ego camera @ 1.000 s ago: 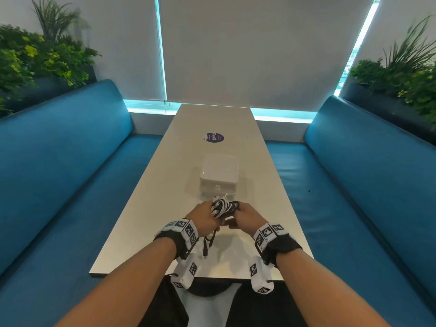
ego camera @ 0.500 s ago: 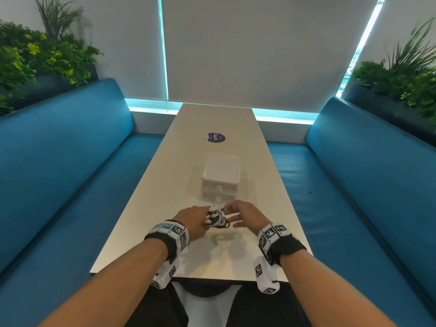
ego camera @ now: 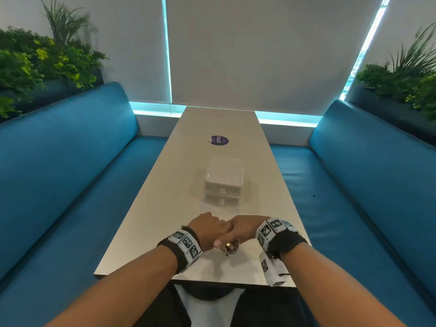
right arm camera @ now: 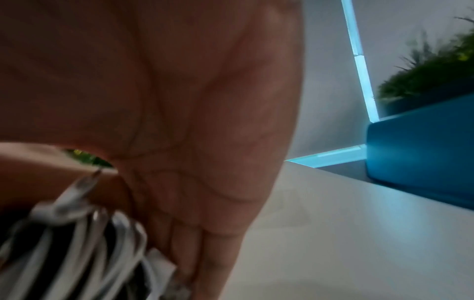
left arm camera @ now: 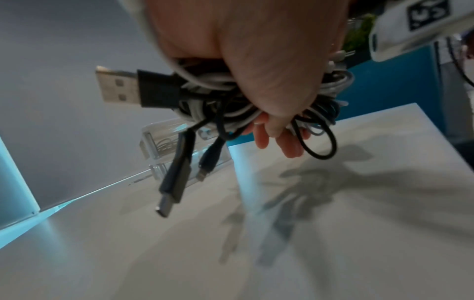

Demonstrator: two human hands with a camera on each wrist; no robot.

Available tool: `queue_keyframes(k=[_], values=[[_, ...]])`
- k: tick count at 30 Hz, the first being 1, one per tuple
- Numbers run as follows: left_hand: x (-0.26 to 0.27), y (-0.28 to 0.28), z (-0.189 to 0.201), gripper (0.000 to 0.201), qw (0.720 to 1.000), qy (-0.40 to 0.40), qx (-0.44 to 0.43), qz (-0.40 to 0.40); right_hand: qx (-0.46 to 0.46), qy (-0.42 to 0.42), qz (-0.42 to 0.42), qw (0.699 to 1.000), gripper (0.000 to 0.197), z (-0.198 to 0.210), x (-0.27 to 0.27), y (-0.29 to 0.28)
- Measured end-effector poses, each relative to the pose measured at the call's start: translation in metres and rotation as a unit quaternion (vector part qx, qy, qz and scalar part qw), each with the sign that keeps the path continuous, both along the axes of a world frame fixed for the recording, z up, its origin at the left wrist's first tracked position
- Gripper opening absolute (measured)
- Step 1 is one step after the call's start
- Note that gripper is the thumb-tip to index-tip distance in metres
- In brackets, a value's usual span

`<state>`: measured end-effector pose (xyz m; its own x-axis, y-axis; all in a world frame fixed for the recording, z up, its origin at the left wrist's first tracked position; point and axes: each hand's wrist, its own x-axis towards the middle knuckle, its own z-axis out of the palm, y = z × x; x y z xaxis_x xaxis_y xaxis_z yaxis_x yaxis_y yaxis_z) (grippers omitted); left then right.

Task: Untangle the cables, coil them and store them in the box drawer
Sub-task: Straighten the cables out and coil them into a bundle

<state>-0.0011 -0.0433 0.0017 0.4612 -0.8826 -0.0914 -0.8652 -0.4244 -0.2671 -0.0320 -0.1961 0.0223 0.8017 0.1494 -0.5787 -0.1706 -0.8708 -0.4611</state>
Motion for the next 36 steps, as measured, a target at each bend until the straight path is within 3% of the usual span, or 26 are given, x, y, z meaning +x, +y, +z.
queue_keyframes(k=[5, 10, 14, 19, 27, 32, 36], values=[[0.002, -0.003, 0.000, 0.033, 1.000, -0.010, -0.001, 0.008, 0.051, -0.045, 0.042, 0.997, 0.022, 0.006, -0.005, 0.002], [0.002, -0.002, -0.003, 0.041, 0.998, 0.058, -0.011, 0.019, 0.013, -0.111, -0.016, 0.994, 0.023, -0.008, -0.011, 0.005], [0.005, 0.005, -0.002, 0.040, 0.989, 0.125, -0.031, 0.074, -0.017, -0.122, -0.033, 0.992, 0.031, -0.016, -0.012, 0.010], [0.014, 0.015, 0.008, 0.022, 0.982, 0.125, -0.022, 0.143, -0.014, -0.116, -0.017, 0.993, 0.026, -0.020, -0.011, 0.009], [0.018, 0.018, 0.005, 0.020, 0.944, 0.263, -0.045, 0.193, -0.016, -0.154, 0.019, 0.988, 0.024, -0.019, -0.012, 0.006], [0.021, 0.014, 0.011, 0.015, 0.962, 0.196, -0.048, 0.186, -0.043, -0.192, 0.028, 0.980, 0.024, -0.011, -0.006, 0.003], [0.020, 0.009, 0.011, 0.021, 0.982, 0.108, -0.011, 0.153, -0.069, -0.170, 0.041, 0.982, 0.048, -0.006, -0.005, 0.000]])
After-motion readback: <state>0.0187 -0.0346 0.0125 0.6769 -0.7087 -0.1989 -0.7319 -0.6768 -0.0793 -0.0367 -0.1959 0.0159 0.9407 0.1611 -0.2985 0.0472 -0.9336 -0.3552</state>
